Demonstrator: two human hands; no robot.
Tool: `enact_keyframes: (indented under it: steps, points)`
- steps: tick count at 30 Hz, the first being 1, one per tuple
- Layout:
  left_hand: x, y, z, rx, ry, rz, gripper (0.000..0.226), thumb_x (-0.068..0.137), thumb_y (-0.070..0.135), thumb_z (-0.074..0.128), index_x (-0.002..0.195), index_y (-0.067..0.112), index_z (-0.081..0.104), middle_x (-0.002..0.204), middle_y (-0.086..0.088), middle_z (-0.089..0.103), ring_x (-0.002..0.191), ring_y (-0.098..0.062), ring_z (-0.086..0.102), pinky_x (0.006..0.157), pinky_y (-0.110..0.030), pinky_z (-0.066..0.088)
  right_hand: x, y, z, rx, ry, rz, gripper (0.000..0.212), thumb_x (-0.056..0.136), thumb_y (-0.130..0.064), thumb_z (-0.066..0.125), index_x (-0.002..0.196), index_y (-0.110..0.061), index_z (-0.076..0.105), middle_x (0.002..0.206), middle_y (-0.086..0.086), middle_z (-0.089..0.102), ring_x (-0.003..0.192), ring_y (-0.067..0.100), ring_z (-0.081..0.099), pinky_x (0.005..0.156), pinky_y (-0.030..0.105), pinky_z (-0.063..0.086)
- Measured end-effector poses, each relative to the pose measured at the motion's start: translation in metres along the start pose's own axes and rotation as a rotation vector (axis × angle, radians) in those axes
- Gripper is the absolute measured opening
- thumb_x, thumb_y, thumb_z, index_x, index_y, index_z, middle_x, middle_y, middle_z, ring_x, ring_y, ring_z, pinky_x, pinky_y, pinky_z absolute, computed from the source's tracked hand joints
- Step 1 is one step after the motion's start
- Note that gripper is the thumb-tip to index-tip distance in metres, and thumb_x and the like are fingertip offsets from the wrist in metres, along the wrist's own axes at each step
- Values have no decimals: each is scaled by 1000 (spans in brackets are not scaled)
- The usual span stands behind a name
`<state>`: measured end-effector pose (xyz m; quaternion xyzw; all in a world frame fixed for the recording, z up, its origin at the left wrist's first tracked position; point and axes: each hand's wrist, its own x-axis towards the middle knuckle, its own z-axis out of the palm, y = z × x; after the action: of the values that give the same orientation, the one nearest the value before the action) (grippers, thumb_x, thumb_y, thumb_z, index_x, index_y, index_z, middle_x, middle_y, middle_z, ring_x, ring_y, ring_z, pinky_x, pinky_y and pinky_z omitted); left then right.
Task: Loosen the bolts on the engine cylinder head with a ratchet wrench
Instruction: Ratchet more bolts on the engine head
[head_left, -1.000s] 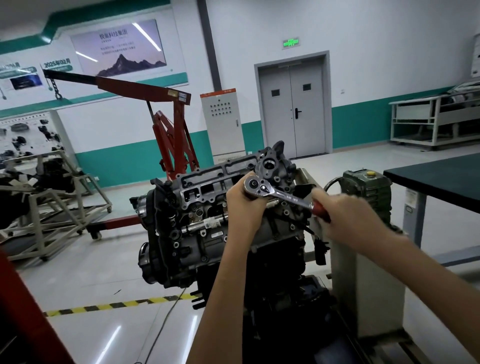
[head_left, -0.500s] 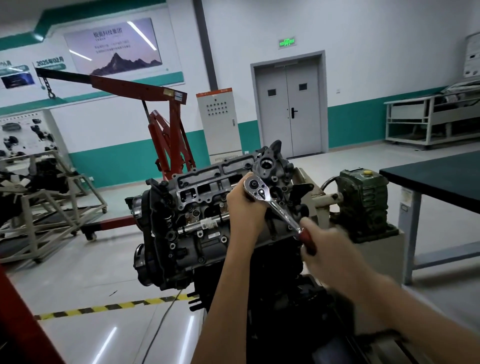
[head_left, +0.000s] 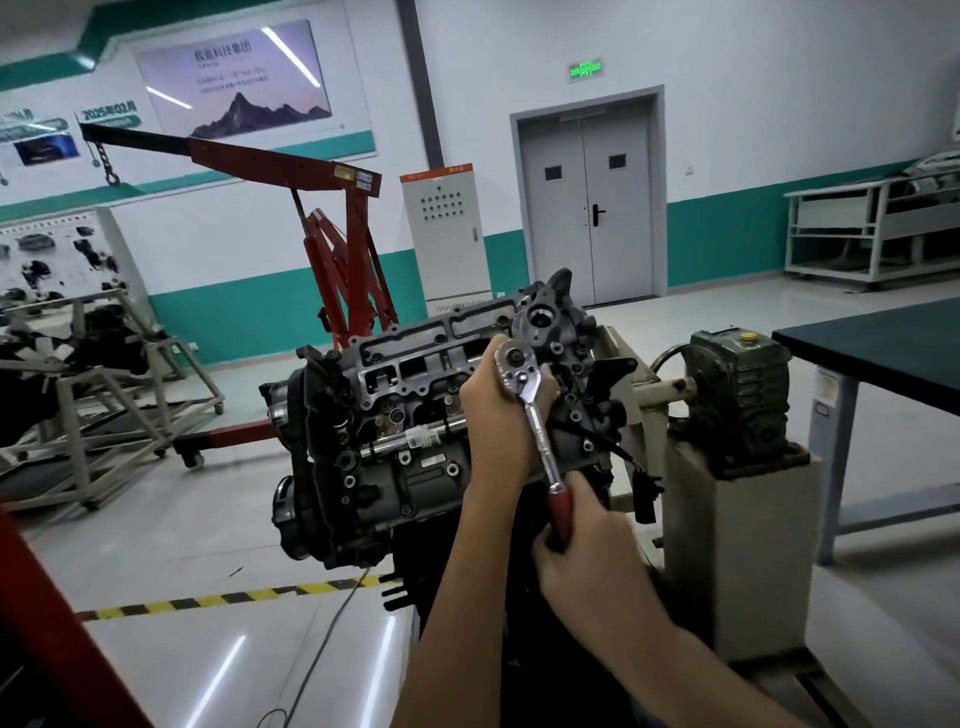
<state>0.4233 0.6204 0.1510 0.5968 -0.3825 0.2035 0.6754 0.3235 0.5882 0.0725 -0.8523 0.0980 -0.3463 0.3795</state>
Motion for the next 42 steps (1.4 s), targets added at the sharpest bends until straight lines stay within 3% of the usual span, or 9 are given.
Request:
enact_keyframes:
  steps: [4,7,13,21,24,29,36,40,42]
  points:
    - [4,2,-3,0,-17,-32,35,81,-17,57,66,10,40,60,6,35,51,2,33,52,-8,32,4,-2,-6,-13,-38,-15,35,76,-12,60,109,-13,49,61,-13,48,51,2,48,52,12,44]
    - [8,3,-2,41,-3,-87,40,81,-16,56,63,16,41,58,7,38,51,0,34,52,-15,34,24,15,-48,-219,-98,-139,34,75,-10,60,107,-13,51,60,-10,48,48,6,47,50,10,39]
    - [9,3,-3,-10,-31,-50,41,77,-14,64,59,16,42,55,3,41,52,-3,33,50,-14,31,91,22,-120,-708,-44,-427,25,77,-13,65,98,-18,53,63,-6,54,53,17,54,53,30,48]
    - [-2,-4,1,99,-9,48,25,77,-11,62,78,12,51,65,3,50,59,-3,42,56,-20,38,11,14,-27,-107,35,-73,28,75,-9,63,99,-16,51,57,-10,49,45,2,47,46,11,39]
    - [-1,-3,1,83,-25,44,26,79,-10,62,71,7,44,62,5,41,56,-2,34,54,-16,33,-5,-2,9,77,14,10,28,76,-7,60,103,-8,50,61,-10,50,51,3,51,49,10,40]
    - [7,-5,-2,66,-36,-54,38,76,-16,60,65,16,42,54,16,42,54,1,35,56,-14,36,11,12,-30,-100,-71,-62,33,76,-9,60,107,-14,50,66,0,56,58,18,55,57,25,46]
    - [11,0,-4,61,-89,-7,46,74,-10,67,57,23,39,50,15,44,50,0,34,49,-14,29,85,24,-123,-662,-65,-394,22,80,-15,62,100,-18,54,66,-8,53,55,12,54,58,29,51]
    - [11,-6,-9,91,-88,7,45,74,-12,62,58,24,40,52,14,45,50,-1,35,50,-14,30,55,29,-87,-445,-105,-269,26,81,-13,60,105,-15,50,66,-4,55,54,10,55,54,25,52]
    - [6,-7,-7,112,-63,37,40,75,-12,63,65,21,43,57,15,46,53,-1,39,53,-12,33,26,23,-51,-245,-49,-160,31,78,-12,61,106,-15,49,61,-7,51,50,5,49,50,12,43]
